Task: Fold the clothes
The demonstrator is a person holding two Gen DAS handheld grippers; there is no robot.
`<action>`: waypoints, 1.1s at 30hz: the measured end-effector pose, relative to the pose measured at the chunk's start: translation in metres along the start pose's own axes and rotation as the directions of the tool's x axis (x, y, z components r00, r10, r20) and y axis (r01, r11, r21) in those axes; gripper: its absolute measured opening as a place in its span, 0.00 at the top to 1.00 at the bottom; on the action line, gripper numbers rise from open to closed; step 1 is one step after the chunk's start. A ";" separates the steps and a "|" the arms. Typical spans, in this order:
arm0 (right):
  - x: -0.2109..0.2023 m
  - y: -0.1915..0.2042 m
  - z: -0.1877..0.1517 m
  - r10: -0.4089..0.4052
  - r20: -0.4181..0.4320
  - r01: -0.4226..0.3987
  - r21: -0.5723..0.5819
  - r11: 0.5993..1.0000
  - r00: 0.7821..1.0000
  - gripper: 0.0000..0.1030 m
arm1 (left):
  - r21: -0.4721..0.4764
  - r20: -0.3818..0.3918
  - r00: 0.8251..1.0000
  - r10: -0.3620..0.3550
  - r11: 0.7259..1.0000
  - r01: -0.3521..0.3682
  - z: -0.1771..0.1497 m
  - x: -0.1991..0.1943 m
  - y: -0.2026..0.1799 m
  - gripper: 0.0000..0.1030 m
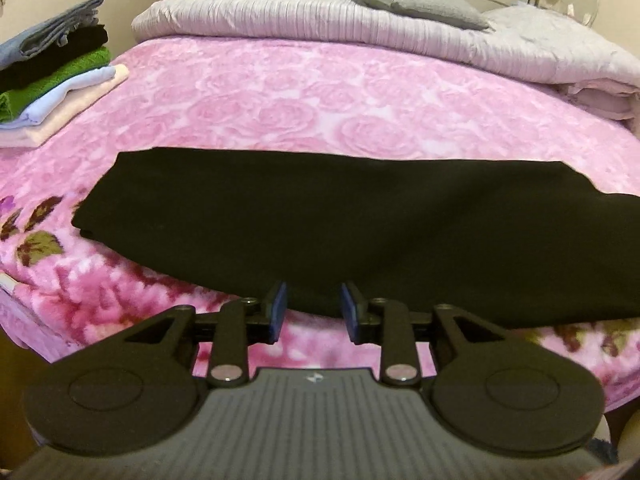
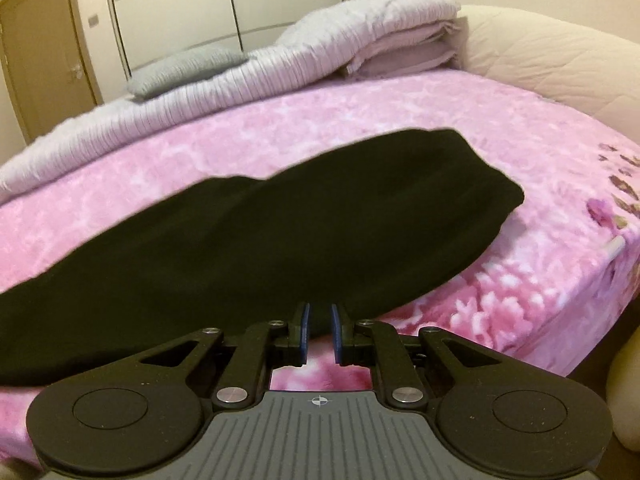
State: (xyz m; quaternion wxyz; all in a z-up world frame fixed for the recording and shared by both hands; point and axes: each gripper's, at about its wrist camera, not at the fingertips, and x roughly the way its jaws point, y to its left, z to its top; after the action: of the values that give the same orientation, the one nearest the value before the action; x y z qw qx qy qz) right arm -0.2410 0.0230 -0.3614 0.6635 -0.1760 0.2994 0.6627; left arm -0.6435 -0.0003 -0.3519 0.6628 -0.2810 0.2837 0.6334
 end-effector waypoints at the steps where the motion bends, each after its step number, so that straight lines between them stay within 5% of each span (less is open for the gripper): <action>1: -0.007 0.003 0.003 0.003 0.013 -0.003 -0.003 1.000 1.000 0.79 | 0.002 0.008 1.000 -0.001 1.000 0.001 -0.001 -0.006 0.000 0.75; 4: -0.024 0.015 0.010 0.019 0.060 -0.018 -0.019 1.000 0.998 0.51 | 0.006 0.039 0.999 -0.003 1.000 0.002 -0.004 -0.023 0.003 0.74; 20: -0.068 0.050 0.009 0.102 0.100 -0.095 -0.080 0.992 0.990 0.50 | 0.038 0.117 0.993 -0.017 0.999 0.013 -0.022 -0.082 0.002 0.70; 33: -0.074 0.059 -0.012 0.089 0.020 -0.086 -0.112 0.990 0.996 0.50 | 0.134 0.050 0.996 -0.073 0.989 0.066 -0.041 -0.070 -0.028 0.69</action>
State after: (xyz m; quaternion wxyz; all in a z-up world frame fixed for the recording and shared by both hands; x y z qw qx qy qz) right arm -0.2967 -0.0384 -0.3138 0.6267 -0.1910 0.2610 0.7090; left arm -0.6188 -0.0791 -0.3285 0.7093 -0.2287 0.2966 0.5972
